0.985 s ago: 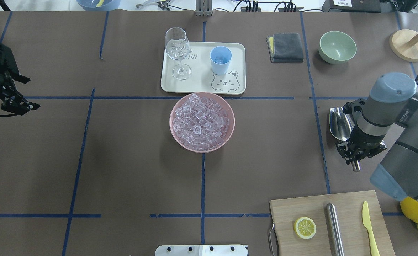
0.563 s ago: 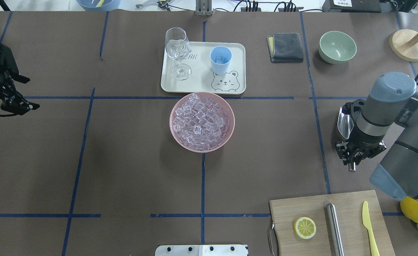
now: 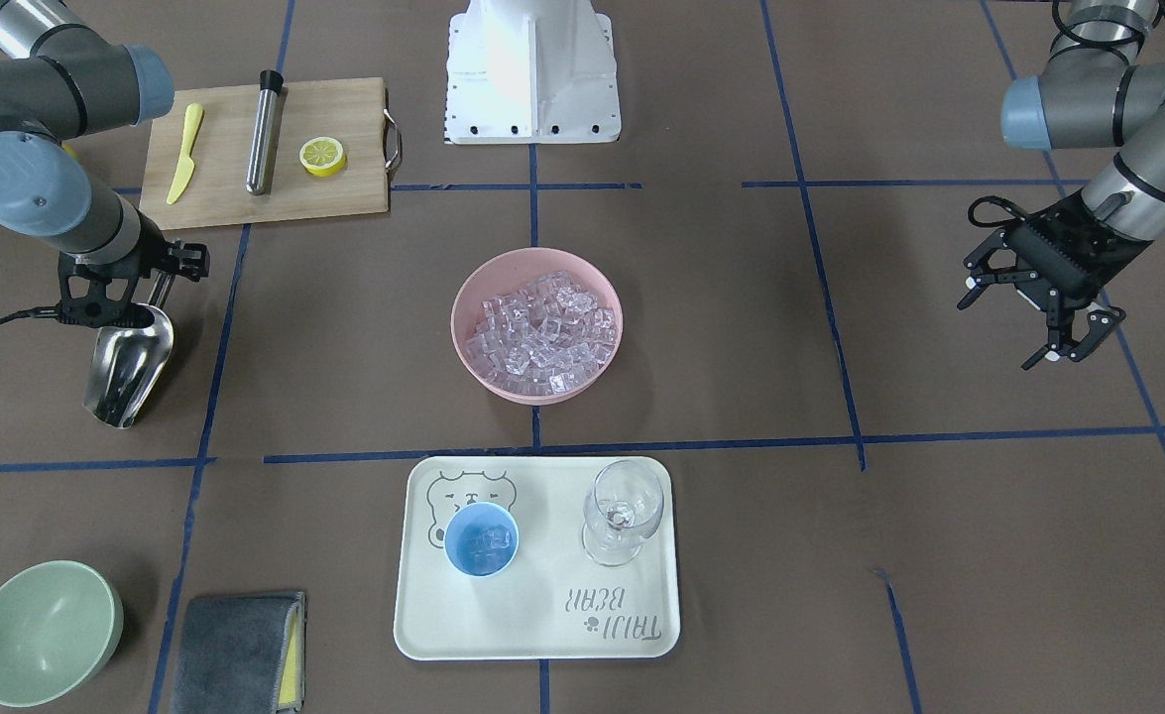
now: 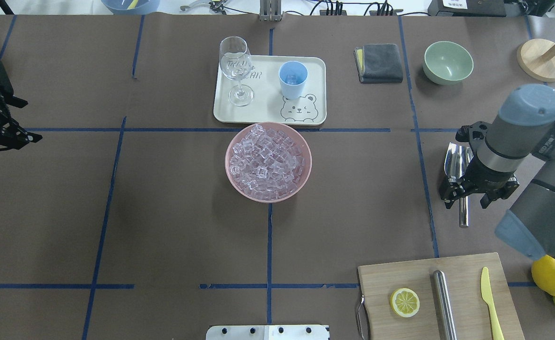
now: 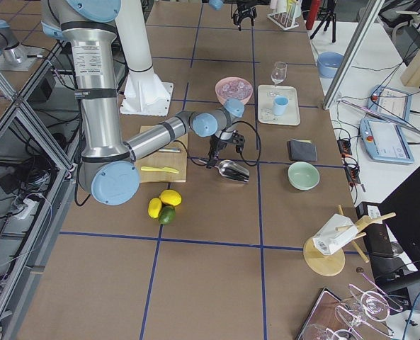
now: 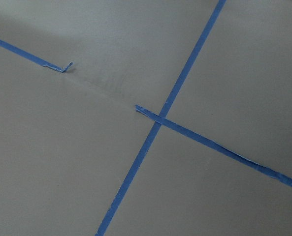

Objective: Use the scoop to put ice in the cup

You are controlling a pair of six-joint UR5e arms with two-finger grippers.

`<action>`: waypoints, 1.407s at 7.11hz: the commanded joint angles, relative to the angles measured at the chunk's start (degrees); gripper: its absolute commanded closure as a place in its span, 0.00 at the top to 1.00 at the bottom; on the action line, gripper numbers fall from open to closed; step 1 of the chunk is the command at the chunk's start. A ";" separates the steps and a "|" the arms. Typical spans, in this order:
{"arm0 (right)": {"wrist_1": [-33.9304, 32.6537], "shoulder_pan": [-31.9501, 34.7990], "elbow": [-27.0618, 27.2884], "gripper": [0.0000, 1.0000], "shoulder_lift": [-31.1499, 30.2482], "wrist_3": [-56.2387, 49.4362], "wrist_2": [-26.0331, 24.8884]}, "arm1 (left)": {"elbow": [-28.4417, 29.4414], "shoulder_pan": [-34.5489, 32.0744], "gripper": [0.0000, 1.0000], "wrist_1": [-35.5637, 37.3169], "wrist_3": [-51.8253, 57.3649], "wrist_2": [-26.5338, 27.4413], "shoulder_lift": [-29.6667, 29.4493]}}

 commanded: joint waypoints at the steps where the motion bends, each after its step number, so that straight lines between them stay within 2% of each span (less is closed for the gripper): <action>1: 0.09 7.21 3.48 1.00 -0.21 -0.37 4.43 | 0.79 -7.47 1.00 5.34 -0.03 0.23 1.61; 3: -0.17 13.71 4.81 1.00 -0.39 -1.15 4.46 | 1.32 -15.05 1.00 13.24 -0.12 0.58 1.97; 5: -0.79 22.58 2.80 1.00 -2.49 -15.41 4.46 | 1.15 -22.51 1.00 18.44 -0.12 0.06 1.18; 7: -0.79 27.61 1.91 1.00 -4.86 -22.58 4.46 | 2.63 -23.87 1.00 37.01 -0.47 -1.43 -4.51; 8: -0.70 31.81 -0.70 1.00 -5.40 -29.39 5.41 | 3.51 -25.26 1.00 44.58 -0.29 -1.78 -6.54; 9: -0.61 34.64 -4.47 1.00 -4.97 -35.38 6.73 | 3.52 -27.19 1.00 51.27 -0.21 -6.05 -7.52; 10: -0.09 35.88 -7.90 1.00 -4.53 -38.66 6.57 | 5.61 -27.21 1.00 51.42 -0.03 -10.53 -5.96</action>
